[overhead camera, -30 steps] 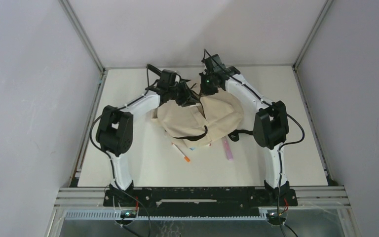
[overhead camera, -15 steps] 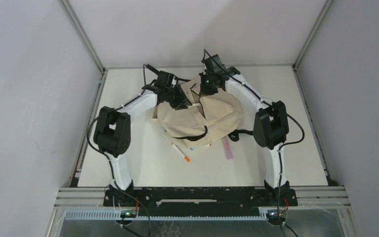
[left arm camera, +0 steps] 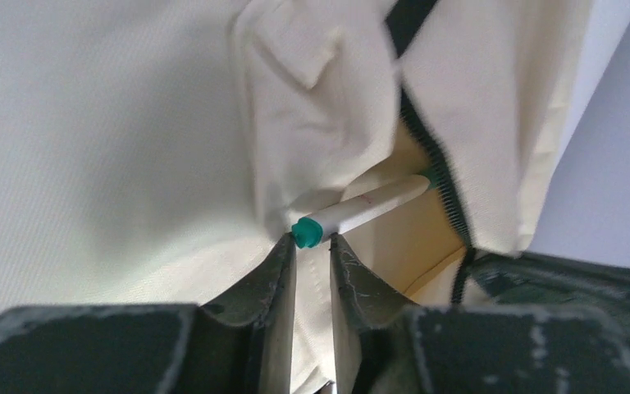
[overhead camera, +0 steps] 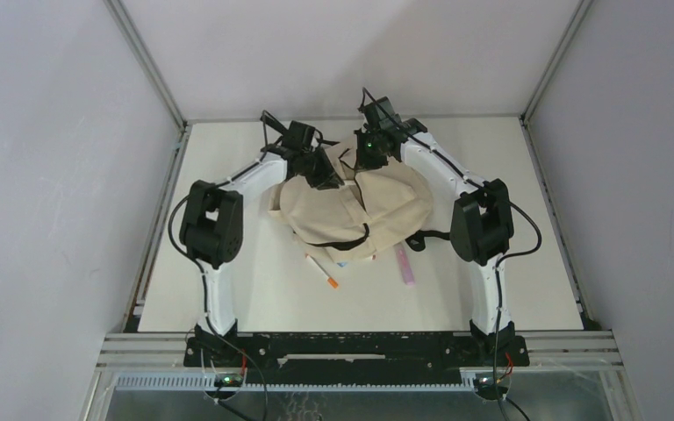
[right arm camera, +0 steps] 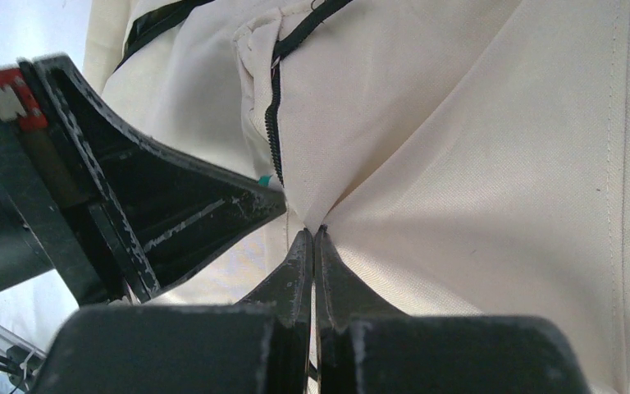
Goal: Pack the student bag
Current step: Place the stationery in the student bag.
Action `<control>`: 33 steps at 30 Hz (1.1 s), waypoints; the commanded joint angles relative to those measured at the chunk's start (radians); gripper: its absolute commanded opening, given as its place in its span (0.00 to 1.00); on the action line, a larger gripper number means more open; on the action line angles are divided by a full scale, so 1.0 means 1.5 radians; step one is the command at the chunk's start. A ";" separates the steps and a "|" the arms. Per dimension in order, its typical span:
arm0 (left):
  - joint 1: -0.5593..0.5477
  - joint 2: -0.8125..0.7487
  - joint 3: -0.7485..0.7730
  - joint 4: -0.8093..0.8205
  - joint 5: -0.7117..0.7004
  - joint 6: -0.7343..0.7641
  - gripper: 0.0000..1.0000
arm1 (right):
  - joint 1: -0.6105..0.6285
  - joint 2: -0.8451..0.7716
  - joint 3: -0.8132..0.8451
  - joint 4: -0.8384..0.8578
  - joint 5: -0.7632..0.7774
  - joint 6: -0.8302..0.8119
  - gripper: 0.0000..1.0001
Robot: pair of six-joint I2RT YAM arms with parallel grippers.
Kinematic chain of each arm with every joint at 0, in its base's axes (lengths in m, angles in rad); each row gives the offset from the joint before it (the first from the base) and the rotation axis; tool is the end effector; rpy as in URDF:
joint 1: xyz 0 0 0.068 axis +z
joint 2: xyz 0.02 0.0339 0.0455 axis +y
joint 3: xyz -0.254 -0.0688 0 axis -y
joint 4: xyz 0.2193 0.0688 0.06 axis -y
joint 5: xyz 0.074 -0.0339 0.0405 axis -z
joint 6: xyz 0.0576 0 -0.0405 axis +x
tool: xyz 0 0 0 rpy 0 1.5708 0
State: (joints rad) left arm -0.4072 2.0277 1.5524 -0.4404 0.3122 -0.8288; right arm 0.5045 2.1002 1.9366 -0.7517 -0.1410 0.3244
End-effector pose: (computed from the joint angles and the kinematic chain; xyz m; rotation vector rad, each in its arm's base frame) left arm 0.3906 -0.1877 0.1923 -0.4162 2.6230 -0.8623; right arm 0.3938 0.2267 0.2523 -0.2902 2.5331 0.5137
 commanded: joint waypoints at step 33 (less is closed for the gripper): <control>-0.037 -0.358 -0.221 -0.057 -0.159 0.042 0.43 | 0.004 -0.043 -0.023 0.042 -0.025 0.021 0.00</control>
State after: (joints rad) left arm -0.4522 1.6657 1.4025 -0.5251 0.1909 -0.7418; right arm 0.5045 2.1002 1.8980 -0.7292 -0.1570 0.3428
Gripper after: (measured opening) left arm 0.430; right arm 0.007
